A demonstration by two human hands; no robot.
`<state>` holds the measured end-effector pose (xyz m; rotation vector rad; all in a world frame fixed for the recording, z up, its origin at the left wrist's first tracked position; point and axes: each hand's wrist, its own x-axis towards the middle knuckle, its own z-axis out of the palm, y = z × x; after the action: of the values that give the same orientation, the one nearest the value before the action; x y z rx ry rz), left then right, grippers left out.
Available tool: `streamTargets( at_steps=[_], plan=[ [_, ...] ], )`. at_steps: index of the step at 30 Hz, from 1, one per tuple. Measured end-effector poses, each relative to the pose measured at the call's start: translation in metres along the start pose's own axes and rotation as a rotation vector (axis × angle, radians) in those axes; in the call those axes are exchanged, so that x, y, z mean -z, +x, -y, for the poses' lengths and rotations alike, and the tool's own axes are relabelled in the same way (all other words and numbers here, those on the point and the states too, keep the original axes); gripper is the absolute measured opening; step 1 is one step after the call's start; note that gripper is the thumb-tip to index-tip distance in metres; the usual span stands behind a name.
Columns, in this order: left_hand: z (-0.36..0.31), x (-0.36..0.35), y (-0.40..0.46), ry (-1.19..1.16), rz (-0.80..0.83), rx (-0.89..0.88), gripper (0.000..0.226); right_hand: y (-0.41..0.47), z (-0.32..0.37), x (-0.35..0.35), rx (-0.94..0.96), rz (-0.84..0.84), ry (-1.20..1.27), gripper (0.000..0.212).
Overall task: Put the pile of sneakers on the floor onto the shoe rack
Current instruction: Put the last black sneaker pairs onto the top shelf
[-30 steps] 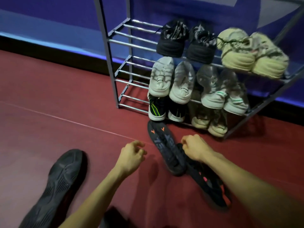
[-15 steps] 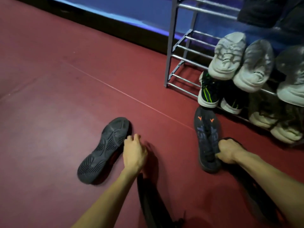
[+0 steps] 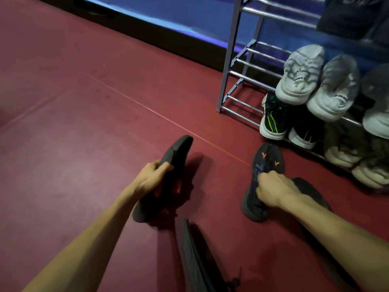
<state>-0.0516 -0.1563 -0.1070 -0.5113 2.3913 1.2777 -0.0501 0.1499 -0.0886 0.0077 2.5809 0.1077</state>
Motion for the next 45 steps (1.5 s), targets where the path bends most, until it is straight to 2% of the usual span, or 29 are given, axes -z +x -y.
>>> streamTargets(
  at_steps=[3,5,6,9,10,11,13,15,17,20,22,24,26,28,30,34,37,41,43,45],
  plan=[
    [-0.036,-0.003,-0.015,-0.581,0.224,0.142,0.04,0.001,0.018,0.007,0.13,-0.025,0.198,0.027],
    [-0.048,-0.014,-0.017,-0.831,0.328,0.162,0.045,0.002,0.026,0.009,0.191,-0.019,0.407,0.024],
    [-0.052,-0.02,-0.016,-0.879,0.343,0.154,0.046,0.001,0.03,0.01,0.192,0.019,0.55,0.026],
    [-0.063,-0.042,-0.018,-0.973,0.388,0.12,0.048,-0.013,0.039,0.017,0.16,0.34,1.085,0.036],
    [-0.064,-0.05,-0.018,-0.998,0.421,0.114,0.05,-0.017,0.04,0.018,0.172,0.398,1.177,0.037],
    [-0.067,-0.058,-0.021,-1.024,0.474,0.116,0.053,-0.02,0.039,0.018,0.193,0.393,1.223,0.034],
    [-0.072,-0.071,-0.024,-1.032,0.537,0.115,0.053,-0.026,0.037,0.017,0.187,0.211,1.149,0.02],
    [-0.076,-0.082,-0.027,-0.959,0.462,0.125,0.047,-0.028,0.033,0.014,0.11,0.01,0.94,0.025],
    [-0.07,-0.094,-0.026,-0.731,0.267,0.134,0.037,-0.027,0.028,0.009,0.014,-0.028,0.849,0.024],
    [-0.048,-0.102,-0.029,-0.1,0.045,0.044,0.038,-0.028,0.021,0.006,-0.076,-0.021,0.72,0.032],
    [-0.032,-0.1,-0.037,0.356,0.012,0.033,0.041,-0.03,0.018,0.004,-0.086,-0.016,0.645,0.032],
    [-0.014,-0.097,-0.044,0.746,0.065,0.094,0.053,-0.032,0.015,0.003,-0.096,-0.018,0.585,0.029],
    [0.002,-0.093,-0.048,0.923,0.201,0.137,0.051,-0.03,0.012,0.001,-0.109,-0.02,0.561,0.027],
    [0.013,-0.095,-0.045,0.923,0.357,0.099,0.042,-0.026,0.011,0.001,-0.122,-0.029,0.57,0.029],
    [0.011,-0.095,-0.039,0.849,0.394,-0.006,0.041,-0.02,0.009,0.001,-0.131,-0.044,0.587,0.028],
    [-0.021,-0.079,-0.014,0.425,0.149,-0.23,0.053,-0.007,0.002,-0.001,-0.147,-0.072,0.589,0.028],
    [-0.048,-0.064,0.005,0.187,-0.032,-0.282,0.051,-0.001,-0.003,-0.004,-0.171,-0.081,0.607,0.029],
    [-0.055,-0.059,0.014,0.234,-0.182,-0.242,0.034,0.002,-0.005,-0.009,-0.183,-0.07,0.682,0.023],
    [-0.049,-0.065,0.008,0.255,-0.137,-0.235,0.027,0.004,-0.001,-0.01,-0.177,-0.062,0.725,0.023],
    [-0.04,-0.074,0.0,0.255,-0.058,-0.216,0.038,0.005,0.006,-0.012,-0.169,-0.061,0.766,0.023]
  ],
)
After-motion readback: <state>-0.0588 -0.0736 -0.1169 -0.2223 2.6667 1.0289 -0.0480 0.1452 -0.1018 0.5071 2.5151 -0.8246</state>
